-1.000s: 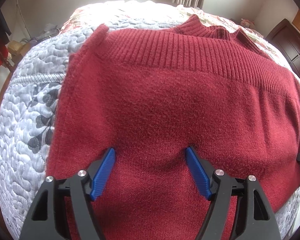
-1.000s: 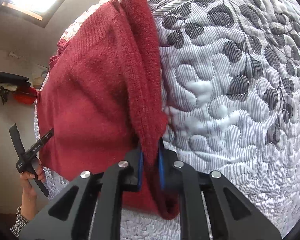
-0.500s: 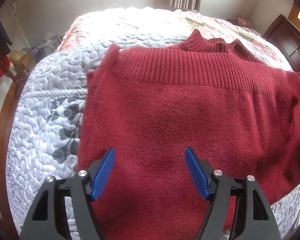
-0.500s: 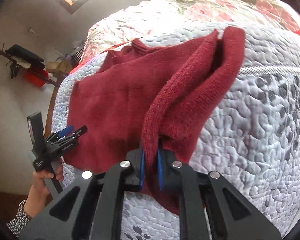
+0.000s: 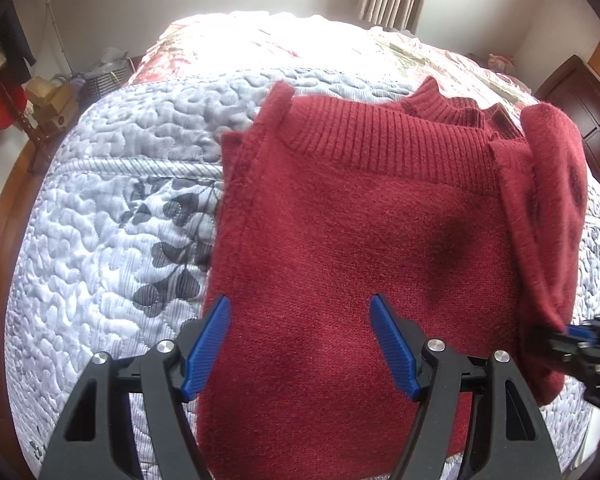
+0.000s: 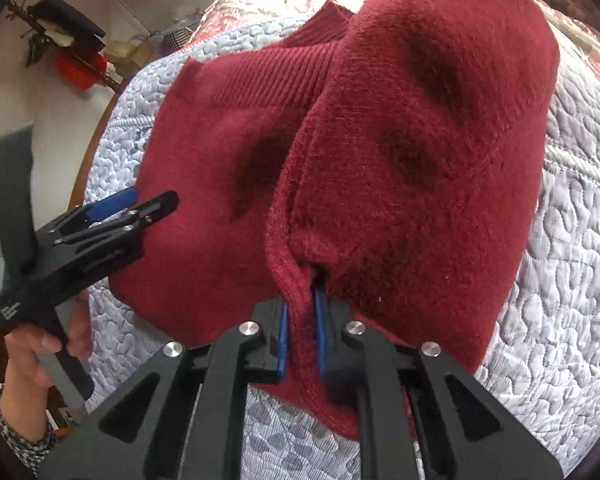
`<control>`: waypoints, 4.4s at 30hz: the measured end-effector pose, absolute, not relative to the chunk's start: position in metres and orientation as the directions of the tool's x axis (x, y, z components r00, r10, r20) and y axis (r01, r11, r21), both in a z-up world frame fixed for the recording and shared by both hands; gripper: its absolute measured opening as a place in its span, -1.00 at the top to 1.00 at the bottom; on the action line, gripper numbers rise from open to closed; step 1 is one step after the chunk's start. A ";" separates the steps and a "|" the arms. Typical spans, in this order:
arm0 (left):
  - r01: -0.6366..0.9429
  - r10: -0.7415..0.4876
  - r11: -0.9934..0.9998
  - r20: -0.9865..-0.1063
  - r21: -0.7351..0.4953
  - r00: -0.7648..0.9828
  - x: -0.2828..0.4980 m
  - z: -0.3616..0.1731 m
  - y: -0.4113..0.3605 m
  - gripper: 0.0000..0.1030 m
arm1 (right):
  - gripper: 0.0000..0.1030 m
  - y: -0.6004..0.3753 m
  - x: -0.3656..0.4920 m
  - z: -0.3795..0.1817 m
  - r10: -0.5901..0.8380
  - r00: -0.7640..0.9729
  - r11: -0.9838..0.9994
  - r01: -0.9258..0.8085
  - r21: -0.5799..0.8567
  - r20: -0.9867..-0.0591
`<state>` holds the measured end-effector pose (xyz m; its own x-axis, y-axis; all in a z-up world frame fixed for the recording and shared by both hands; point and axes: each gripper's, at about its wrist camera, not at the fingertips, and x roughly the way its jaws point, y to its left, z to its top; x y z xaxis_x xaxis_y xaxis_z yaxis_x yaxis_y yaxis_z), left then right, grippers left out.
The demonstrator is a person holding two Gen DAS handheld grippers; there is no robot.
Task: Fold small clothes
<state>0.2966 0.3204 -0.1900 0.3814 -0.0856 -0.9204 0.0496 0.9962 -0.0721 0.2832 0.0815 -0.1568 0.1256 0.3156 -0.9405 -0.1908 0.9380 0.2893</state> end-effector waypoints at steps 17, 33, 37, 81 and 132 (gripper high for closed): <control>0.087 -0.266 0.964 -0.884 -0.252 0.384 0.309 -0.161 0.283 -0.42 | -0.07 0.026 0.251 -0.097 0.492 0.215 0.866 -0.225 0.447 -0.844; 0.132 -0.487 0.873 -0.831 -0.469 0.270 0.330 -0.191 0.205 -0.48 | 0.02 -0.093 0.221 -0.156 0.382 0.187 0.919 0.021 0.393 -0.905; 0.126 -0.497 0.868 -0.831 -0.481 0.248 0.336 -0.197 0.191 -0.40 | 0.03 -0.105 0.215 -0.161 0.387 0.183 0.916 0.033 0.399 -0.904; 0.135 -0.412 0.907 -0.778 -0.399 0.474 0.323 -0.099 0.315 0.70 | 0.03 -0.070 0.220 -0.161 0.392 0.151 0.917 0.015 0.399 -0.907; -0.152 -0.317 0.910 -0.884 -0.385 0.344 0.213 -0.192 0.428 0.90 | -0.01 0.202 0.252 -0.194 0.429 0.069 0.897 -0.153 0.415 -0.901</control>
